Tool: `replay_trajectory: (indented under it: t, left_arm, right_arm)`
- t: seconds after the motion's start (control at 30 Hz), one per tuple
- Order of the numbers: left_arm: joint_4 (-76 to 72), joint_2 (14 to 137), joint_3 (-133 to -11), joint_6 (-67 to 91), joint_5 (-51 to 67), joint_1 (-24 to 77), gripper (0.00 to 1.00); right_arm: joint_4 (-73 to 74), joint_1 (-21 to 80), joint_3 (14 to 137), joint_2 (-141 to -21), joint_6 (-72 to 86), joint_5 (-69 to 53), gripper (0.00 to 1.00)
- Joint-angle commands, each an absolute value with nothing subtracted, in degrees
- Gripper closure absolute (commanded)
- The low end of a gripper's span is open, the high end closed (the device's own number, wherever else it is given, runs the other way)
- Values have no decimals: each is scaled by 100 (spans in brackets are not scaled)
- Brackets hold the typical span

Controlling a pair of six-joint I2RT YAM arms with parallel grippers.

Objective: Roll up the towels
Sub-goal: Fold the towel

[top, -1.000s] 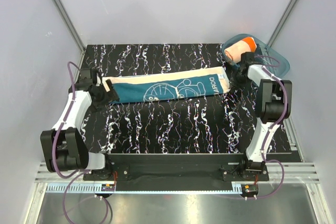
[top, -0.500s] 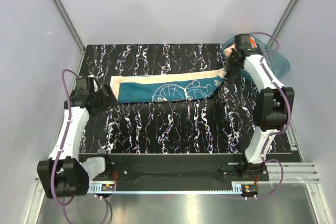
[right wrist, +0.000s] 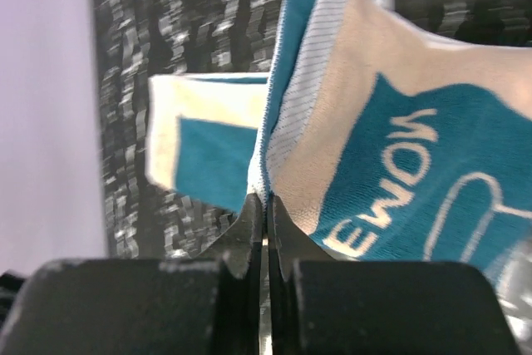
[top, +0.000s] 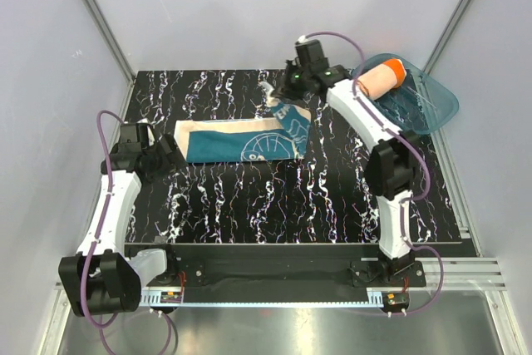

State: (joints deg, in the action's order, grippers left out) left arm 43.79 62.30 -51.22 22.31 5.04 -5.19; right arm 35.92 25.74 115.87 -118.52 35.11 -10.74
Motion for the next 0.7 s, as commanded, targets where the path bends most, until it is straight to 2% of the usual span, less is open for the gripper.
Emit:
replay_trajectory:
  t: [0.0,0.33,0.67]
  left_arm:
    - [4210,6065,-5133,2250,360,-492,1]
    - [4236,5933,-5115,2294,167,-501,1]
    - [4271,5818,-5115,2347,26,-510,1]
  right_arm:
    - [2972,2979,12216,-12190,4025,-1704,100]
    - [2777,3656,13736,-13209,4508,-1995,100]
    - [2180,4043,13843,-13755,4693,-2066,100]
